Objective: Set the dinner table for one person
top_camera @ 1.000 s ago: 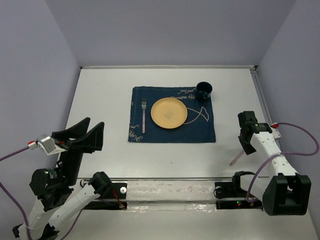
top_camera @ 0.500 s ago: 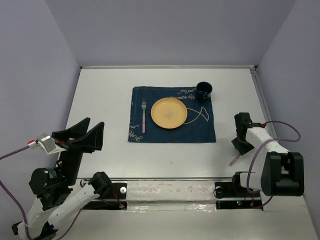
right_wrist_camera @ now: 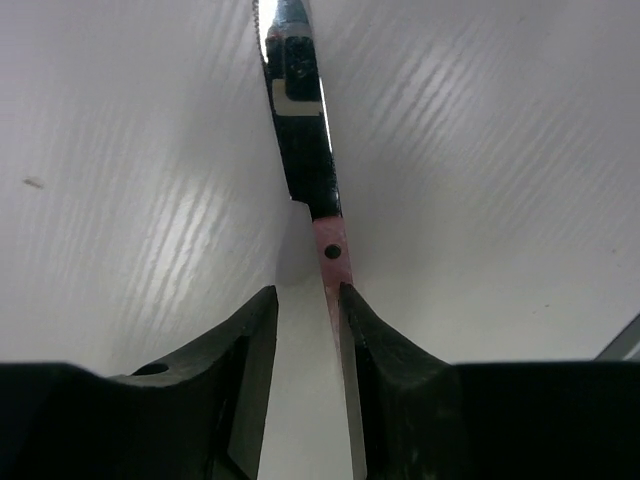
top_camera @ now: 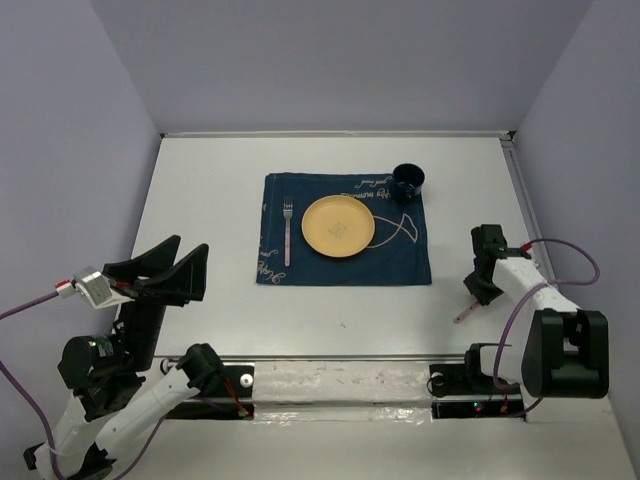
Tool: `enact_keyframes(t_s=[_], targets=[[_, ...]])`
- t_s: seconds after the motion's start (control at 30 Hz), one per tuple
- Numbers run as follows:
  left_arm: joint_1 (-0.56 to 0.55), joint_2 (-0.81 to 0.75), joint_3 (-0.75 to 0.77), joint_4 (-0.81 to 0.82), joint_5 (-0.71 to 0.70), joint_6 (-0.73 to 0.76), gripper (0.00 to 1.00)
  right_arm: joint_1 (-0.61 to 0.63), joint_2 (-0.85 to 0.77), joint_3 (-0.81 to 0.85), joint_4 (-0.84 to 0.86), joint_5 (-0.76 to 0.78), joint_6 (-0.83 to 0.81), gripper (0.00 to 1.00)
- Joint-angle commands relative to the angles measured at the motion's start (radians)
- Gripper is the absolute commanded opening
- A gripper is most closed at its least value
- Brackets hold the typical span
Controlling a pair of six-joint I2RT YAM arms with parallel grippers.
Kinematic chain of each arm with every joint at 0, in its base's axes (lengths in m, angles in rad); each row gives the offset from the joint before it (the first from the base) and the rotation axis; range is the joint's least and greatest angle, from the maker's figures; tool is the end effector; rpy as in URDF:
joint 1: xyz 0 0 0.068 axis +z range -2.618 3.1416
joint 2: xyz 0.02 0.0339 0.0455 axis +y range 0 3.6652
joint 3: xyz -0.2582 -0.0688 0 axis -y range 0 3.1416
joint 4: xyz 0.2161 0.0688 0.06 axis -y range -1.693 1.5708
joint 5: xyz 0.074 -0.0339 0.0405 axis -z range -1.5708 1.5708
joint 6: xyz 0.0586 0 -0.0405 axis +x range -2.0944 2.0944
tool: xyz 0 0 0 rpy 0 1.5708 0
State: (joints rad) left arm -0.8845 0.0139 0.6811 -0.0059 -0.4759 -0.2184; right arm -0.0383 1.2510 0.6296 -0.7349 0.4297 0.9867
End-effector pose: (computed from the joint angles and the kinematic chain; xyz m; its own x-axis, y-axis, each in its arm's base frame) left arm 0.0169 0.0217 0.3754 0.2806 -0.6465 -0.7095 0.5320 0.7200 -0.4457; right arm 0.1755 -0.0312 0.1572 -0.4355 0.7756 -0.4569 0.8826 0.4679 -0.0469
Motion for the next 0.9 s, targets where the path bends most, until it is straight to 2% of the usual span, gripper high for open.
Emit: enact_keyframes(t_s=[0.0, 0.03, 0.17, 0.3, 0.47, 0.63, 0.7, 0.8, 0.87], targets=[[-0.005, -0.081, 0.028, 0.032, -0.007, 0.017, 0.98, -0.005, -0.094, 0.008, 0.025, 0.003, -0.005, 0.40], [-0.005, -0.081, 0.028, 0.034, -0.004, 0.019, 0.98, -0.005, -0.100, 0.022, -0.010, -0.002, 0.001, 0.44], [-0.005, -0.089, 0.028, 0.035, -0.006, 0.017, 0.98, -0.005, -0.108, 0.031, -0.069, -0.017, -0.005, 0.48], [-0.011, -0.104, 0.028, 0.037, -0.004, 0.017, 0.98, -0.005, -0.114, 0.048, -0.118, -0.013, 0.015, 0.48], [-0.018, -0.104, 0.028, 0.038, 0.003, 0.016, 0.98, -0.005, -0.078, 0.048, -0.101, -0.037, 0.013, 0.48], [-0.021, -0.103, 0.028, 0.035, -0.004, 0.019, 0.98, -0.005, -0.042, -0.003, -0.003, -0.110, 0.013, 0.44], [-0.021, -0.095, 0.028, 0.035, -0.001, 0.017, 0.98, -0.005, -0.013, -0.033, 0.052, -0.123, 0.018, 0.41], [-0.021, -0.083, 0.026, 0.035, -0.001, 0.019, 0.98, -0.005, 0.007, -0.039, 0.095, -0.108, 0.021, 0.17], [-0.021, -0.069, 0.025, 0.035, -0.001, 0.020, 0.98, -0.005, -0.015, -0.042, 0.115, -0.082, 0.018, 0.10]])
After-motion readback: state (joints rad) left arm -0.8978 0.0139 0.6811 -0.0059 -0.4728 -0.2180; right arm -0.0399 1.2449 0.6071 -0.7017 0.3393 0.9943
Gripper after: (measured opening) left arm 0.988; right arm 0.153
